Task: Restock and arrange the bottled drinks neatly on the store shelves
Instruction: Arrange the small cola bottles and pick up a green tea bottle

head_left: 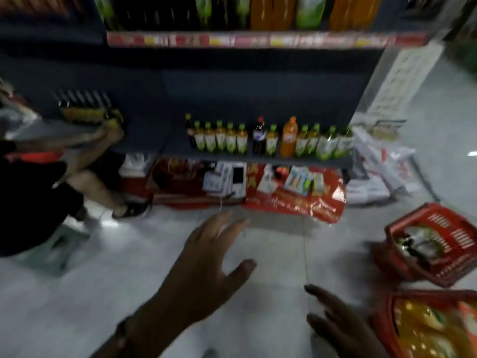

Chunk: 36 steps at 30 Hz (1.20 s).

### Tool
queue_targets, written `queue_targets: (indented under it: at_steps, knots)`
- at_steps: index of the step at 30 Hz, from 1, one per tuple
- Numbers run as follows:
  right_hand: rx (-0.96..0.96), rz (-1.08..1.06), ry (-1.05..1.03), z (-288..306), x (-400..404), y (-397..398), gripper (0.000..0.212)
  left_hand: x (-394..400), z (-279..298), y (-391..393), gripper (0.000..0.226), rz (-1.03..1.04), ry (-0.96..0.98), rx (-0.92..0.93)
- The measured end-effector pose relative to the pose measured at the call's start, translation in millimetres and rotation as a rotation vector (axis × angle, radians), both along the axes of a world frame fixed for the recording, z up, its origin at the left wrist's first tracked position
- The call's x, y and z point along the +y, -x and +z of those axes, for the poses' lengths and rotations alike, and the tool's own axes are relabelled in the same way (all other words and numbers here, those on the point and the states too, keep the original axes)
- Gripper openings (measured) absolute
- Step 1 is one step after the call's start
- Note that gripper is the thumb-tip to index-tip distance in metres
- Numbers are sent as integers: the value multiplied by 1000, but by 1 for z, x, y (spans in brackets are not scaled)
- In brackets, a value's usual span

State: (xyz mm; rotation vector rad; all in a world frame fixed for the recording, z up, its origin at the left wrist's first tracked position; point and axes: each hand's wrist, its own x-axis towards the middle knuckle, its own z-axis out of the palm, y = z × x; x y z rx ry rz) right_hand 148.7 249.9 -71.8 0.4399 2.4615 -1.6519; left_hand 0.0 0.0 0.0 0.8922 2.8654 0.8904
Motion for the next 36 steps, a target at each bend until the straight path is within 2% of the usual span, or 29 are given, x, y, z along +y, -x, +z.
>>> queue_targets:
  at_steps: [2,3,7,10,15,19,22,24,26,31,34,36]
  knots:
    - [-24,-33,166,-6,-1,24,62,4,3,2,68,-11,11,-60]
    - [-35,17,181,-8,-4,32,57,0,-1,-1,67,10,1,-104]
    - [-57,151,142,-2,-28,79,41,-32,-33,-16,64,118,-41,-176]
    - [-11,337,41,17,-56,142,56,-65,-56,-15,59,228,-32,-255]
    - [56,411,15,34,-107,262,47,-114,-99,19,60,375,-16,-363]
    - [31,391,44,35,-147,339,44,-155,-97,104,56,364,1,-357]
    - [-20,333,79,34,-164,389,39,-175,-71,193,49,312,-8,-269]
    - [-48,307,91,27,-169,418,37,-181,-52,261,55,254,26,-202]
    - [-120,261,103,19,-166,439,40,-178,-37,323,55,206,44,-159]
    - [-256,159,147,-6,-143,488,30,-152,-12,450,51,163,-50,-97]
    - [-259,79,202,-17,-129,539,30,-129,-13,507,51,170,-40,-59]
    - [-242,131,178,-15,-121,585,28,-117,-16,535,49,208,-37,-74]
